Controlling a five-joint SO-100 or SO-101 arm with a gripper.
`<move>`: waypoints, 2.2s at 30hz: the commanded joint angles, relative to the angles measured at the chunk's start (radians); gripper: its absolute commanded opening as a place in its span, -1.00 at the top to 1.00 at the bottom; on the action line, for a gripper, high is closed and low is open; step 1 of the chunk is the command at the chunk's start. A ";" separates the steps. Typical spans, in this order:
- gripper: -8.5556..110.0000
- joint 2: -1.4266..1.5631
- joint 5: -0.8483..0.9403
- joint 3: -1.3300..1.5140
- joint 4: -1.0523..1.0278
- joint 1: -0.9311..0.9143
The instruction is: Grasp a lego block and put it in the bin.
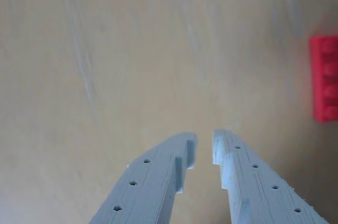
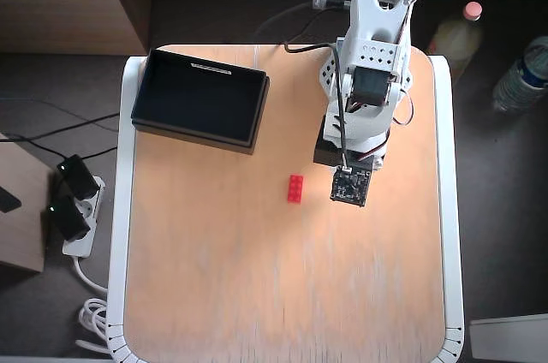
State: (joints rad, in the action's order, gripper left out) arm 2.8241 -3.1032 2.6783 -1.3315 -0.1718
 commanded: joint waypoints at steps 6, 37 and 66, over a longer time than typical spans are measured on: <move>0.85 -0.229 -0.048 -0.331 -0.018 -0.087; 0.59 -0.632 -0.523 -0.555 0.029 -0.460; 0.45 -0.881 -0.437 -0.551 0.256 -0.439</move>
State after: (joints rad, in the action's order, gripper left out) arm 1.9482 -3.5481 2.2442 -1.1183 -0.6182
